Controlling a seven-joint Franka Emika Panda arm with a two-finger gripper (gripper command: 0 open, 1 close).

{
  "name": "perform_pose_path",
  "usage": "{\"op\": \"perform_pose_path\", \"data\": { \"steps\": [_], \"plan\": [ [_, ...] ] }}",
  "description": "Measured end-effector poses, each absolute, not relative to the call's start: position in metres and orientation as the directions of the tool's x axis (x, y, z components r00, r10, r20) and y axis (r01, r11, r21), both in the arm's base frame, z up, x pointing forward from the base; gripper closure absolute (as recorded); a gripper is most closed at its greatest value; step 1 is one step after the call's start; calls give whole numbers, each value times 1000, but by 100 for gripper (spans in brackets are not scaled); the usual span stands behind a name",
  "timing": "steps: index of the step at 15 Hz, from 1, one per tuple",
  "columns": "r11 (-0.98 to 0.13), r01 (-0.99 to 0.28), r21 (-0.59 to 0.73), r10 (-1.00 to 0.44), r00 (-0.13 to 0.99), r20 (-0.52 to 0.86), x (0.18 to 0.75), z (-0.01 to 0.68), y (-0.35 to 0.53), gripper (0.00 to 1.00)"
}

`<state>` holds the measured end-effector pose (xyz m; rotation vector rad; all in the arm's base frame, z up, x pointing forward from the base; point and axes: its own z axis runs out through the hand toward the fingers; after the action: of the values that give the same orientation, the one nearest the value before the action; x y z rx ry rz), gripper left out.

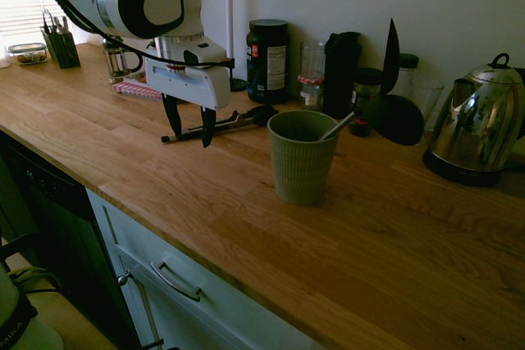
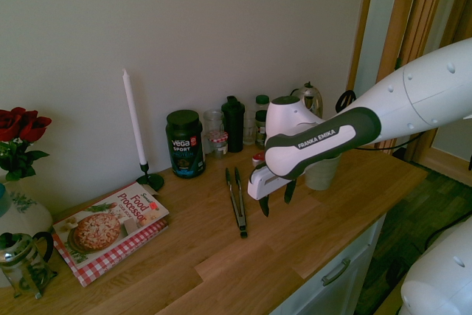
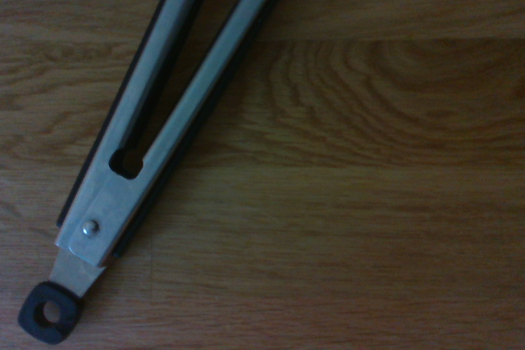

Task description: Put the tongs back in the holder

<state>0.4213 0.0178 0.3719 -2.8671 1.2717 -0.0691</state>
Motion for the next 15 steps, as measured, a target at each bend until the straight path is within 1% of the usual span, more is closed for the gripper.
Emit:
{"op": "perform_pose_path", "data": {
  "steps": [2, 4, 8, 10, 12, 15],
  "plan": [
    [-670, -742, -31, -743, 669, 26, 422, 371, 17, 0],
    [-649, -758, -64, -760, 649, 29, 433, 386, 19, 0],
    [-519, -845, -127, -854, 518, 42, 499, 441, 50, 0],
    [-462, -875, -145, -886, 463, 27, 538, 438, 52, 0],
    [-435, -889, -146, -899, 439, 5, 570, 422, 46, 0],
    [-410, -897, -166, -908, 418, -15, 595, 399, 44, 0]
  ]
}}
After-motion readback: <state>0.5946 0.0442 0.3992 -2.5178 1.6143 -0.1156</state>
